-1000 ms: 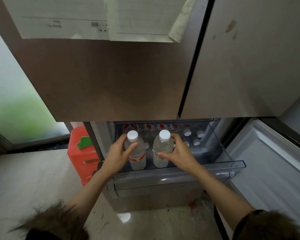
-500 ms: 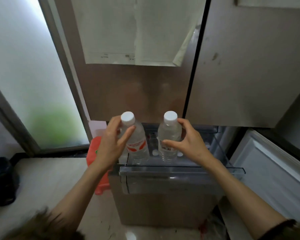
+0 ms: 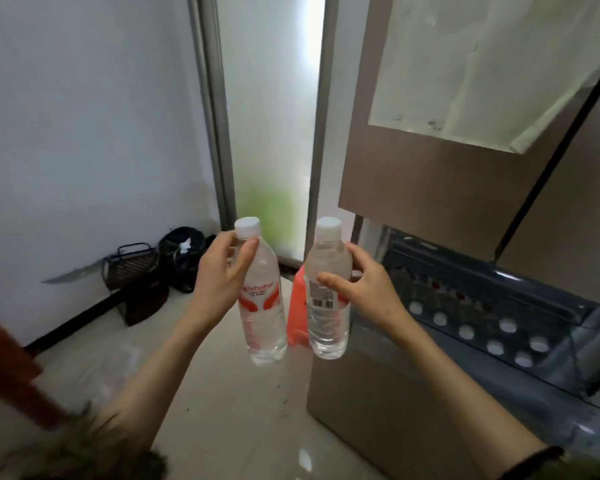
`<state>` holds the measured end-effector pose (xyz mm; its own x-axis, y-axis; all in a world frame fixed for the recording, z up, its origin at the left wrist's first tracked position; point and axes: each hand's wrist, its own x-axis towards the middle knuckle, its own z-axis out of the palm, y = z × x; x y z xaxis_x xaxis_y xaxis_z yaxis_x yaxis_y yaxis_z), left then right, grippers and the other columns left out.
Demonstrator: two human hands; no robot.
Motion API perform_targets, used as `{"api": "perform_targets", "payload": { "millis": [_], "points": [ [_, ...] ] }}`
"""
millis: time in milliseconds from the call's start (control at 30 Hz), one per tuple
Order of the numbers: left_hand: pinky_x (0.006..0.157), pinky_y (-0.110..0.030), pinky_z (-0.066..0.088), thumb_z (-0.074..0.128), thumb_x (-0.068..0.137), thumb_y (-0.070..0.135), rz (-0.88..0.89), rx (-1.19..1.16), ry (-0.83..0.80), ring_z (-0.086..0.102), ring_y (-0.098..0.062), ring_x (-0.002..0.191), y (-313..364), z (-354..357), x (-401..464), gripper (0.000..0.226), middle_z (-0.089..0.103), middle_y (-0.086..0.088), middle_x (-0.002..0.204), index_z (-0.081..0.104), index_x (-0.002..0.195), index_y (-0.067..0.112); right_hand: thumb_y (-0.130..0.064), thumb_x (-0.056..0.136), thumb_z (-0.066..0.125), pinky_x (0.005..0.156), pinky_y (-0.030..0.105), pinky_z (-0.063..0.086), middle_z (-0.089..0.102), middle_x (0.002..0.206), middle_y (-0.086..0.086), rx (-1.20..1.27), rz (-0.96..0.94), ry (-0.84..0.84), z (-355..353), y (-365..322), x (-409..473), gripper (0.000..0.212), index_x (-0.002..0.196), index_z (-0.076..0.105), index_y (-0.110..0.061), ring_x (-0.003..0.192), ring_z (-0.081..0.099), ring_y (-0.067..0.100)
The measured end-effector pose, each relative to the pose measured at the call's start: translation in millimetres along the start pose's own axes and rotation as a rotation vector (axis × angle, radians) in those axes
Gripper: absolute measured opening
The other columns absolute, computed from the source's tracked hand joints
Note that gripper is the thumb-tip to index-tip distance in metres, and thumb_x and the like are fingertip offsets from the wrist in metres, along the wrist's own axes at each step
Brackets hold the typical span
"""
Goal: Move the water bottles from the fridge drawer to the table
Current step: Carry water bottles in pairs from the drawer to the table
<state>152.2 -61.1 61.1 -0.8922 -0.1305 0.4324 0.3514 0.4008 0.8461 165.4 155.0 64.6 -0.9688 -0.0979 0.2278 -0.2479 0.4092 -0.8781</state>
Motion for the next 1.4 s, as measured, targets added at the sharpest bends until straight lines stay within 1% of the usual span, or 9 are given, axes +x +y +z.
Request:
{"api": "perform_targets", "payload": {
  "millis": [100, 233, 333, 433, 567, 733, 1100, 1233, 1400],
  "points": [
    [0.078, -0.038, 0.05, 0.05, 0.092, 0.031, -0.057, 0.071, 0.092, 0.061, -0.022, 0.089, -14, -54, -15, 0.017, 0.062, -0.009, 0.097, 0.057, 0.096, 0.016, -0.035, 0.075, 0.073, 0.086, 0.029, 0.052, 0.056, 0.104, -0.018, 0.028, -0.044, -0.122, 50, -20, 9, 0.058, 0.126, 0.048, -0.024, 0.094, 0.056, 0.0],
    [0.077, -0.031, 0.051, 0.049, 0.093, 0.032, -0.121, 0.129, 0.231, 0.06, -0.012, 0.089, -35, -131, -33, 0.015, 0.062, -0.001, 0.098, 0.057, 0.098, 0.02, -0.035, 0.071, 0.077, 0.091, 0.032, 0.051, 0.06, 0.118, -0.008, 0.065, -0.076, -0.27, 128, -49, 20, 0.066, 0.13, 0.047, -0.024, 0.104, 0.059, 0.007],
    [0.075, -0.028, 0.048, 0.048, 0.093, 0.03, -0.165, 0.185, 0.314, 0.058, -0.011, 0.086, -53, -190, -46, 0.014, 0.061, 0.0, 0.094, 0.055, 0.097, 0.018, -0.034, 0.067, 0.08, 0.089, 0.026, 0.049, 0.059, 0.122, -0.003, 0.093, -0.099, -0.355, 195, -74, 29, 0.076, 0.133, 0.045, -0.019, 0.107, 0.059, 0.009],
    [0.074, -0.026, 0.047, 0.049, 0.092, 0.03, -0.186, 0.267, 0.377, 0.056, -0.008, 0.083, -77, -256, -57, 0.014, 0.058, 0.005, 0.089, 0.054, 0.095, 0.018, -0.035, 0.066, 0.08, 0.083, 0.02, 0.049, 0.063, 0.116, -0.004, 0.088, -0.13, -0.448, 266, -99, 36, 0.069, 0.126, 0.052, -0.019, 0.101, 0.061, 0.007],
    [0.075, -0.028, 0.048, 0.049, 0.092, 0.033, -0.241, 0.368, 0.41, 0.056, -0.011, 0.086, -115, -347, -68, 0.019, 0.058, -0.002, 0.096, 0.055, 0.097, 0.016, -0.039, 0.065, 0.079, 0.091, 0.031, 0.051, 0.062, 0.114, -0.006, 0.075, -0.18, -0.552, 366, -139, 45, 0.069, 0.125, 0.052, -0.019, 0.102, 0.06, 0.009],
    [0.073, -0.018, 0.043, 0.049, 0.091, 0.037, -0.321, 0.431, 0.472, 0.053, -0.008, 0.091, -154, -446, -74, 0.023, 0.054, 0.003, 0.102, 0.053, 0.105, 0.019, -0.033, 0.071, 0.078, 0.083, 0.019, 0.043, 0.056, 0.107, -0.01, 0.023, -0.27, -0.655, 472, -187, 53, 0.065, 0.126, 0.049, -0.015, 0.098, 0.055, 0.006],
    [0.078, -0.025, 0.046, 0.047, 0.09, 0.041, -0.532, 0.38, 0.523, 0.054, -0.012, 0.101, -270, -575, -45, 0.025, 0.053, 0.003, 0.111, 0.048, 0.108, 0.023, -0.04, 0.068, 0.078, 0.083, 0.021, 0.043, 0.056, 0.112, -0.003, -0.123, -0.324, -0.825, 646, -223, 117, 0.073, 0.128, 0.046, -0.015, 0.1, 0.054, 0.009],
    [0.083, -0.03, 0.049, 0.046, 0.09, 0.044, -0.56, 0.405, 0.547, 0.055, -0.012, 0.102, -318, -613, -12, 0.031, 0.053, 0.004, 0.112, 0.048, 0.112, 0.022, -0.042, 0.069, 0.077, 0.086, 0.023, 0.044, 0.057, 0.122, 0.002, -0.152, -0.341, -0.859, 710, -231, 158, 0.077, 0.131, 0.043, -0.013, 0.104, 0.054, 0.012],
    [0.082, -0.027, 0.044, 0.042, 0.093, 0.041, -0.618, 0.488, 0.586, 0.049, -0.011, 0.105, -382, -675, 52, 0.038, 0.049, 0.004, 0.115, 0.043, 0.122, 0.017, -0.042, 0.069, 0.077, 0.092, 0.031, 0.047, 0.055, 0.127, 0.003, -0.188, -0.338, -0.908, 808, -249, 226, 0.079, 0.133, 0.038, -0.016, 0.113, 0.055, 0.019]
  ]
}}
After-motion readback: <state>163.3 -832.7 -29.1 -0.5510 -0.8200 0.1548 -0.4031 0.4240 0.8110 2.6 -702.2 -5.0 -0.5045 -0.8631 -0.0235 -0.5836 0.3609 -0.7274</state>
